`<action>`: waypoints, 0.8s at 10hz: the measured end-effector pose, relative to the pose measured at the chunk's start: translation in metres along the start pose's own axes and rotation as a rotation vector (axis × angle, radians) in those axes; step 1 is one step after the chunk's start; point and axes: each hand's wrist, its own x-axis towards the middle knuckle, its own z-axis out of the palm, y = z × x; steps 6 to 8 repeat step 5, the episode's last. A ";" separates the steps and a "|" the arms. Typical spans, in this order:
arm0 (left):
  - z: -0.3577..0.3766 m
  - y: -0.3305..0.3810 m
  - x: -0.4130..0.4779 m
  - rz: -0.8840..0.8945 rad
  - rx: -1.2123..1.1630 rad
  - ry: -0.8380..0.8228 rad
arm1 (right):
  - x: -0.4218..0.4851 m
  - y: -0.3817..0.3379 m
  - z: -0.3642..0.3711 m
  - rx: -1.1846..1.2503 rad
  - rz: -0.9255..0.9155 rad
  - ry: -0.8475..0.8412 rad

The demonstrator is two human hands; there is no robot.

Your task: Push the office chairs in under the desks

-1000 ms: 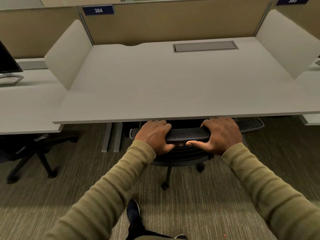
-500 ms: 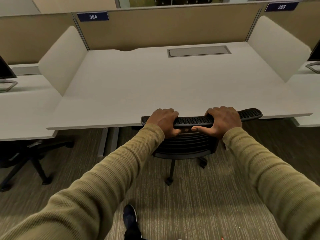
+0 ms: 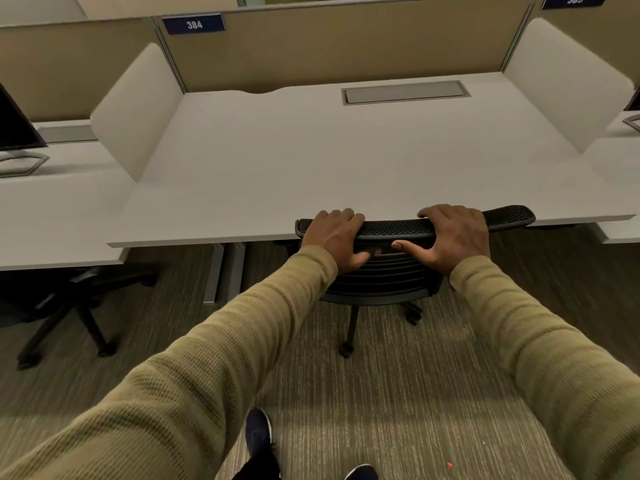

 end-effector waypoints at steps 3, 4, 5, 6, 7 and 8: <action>0.028 -0.048 -0.076 0.026 -0.082 0.144 | -0.039 -0.110 0.020 -0.019 -0.027 0.020; 0.036 -0.094 -0.114 -0.039 -0.130 0.055 | -0.035 -0.188 0.029 0.013 -0.113 -0.007; 0.046 -0.146 -0.149 -0.139 -0.127 -0.040 | -0.027 -0.253 0.048 0.046 -0.197 -0.007; 0.046 -0.146 -0.149 -0.139 -0.127 -0.040 | -0.027 -0.253 0.048 0.046 -0.197 -0.007; 0.046 -0.146 -0.149 -0.139 -0.127 -0.040 | -0.027 -0.253 0.048 0.046 -0.197 -0.007; 0.046 -0.146 -0.149 -0.139 -0.127 -0.040 | -0.027 -0.253 0.048 0.046 -0.197 -0.007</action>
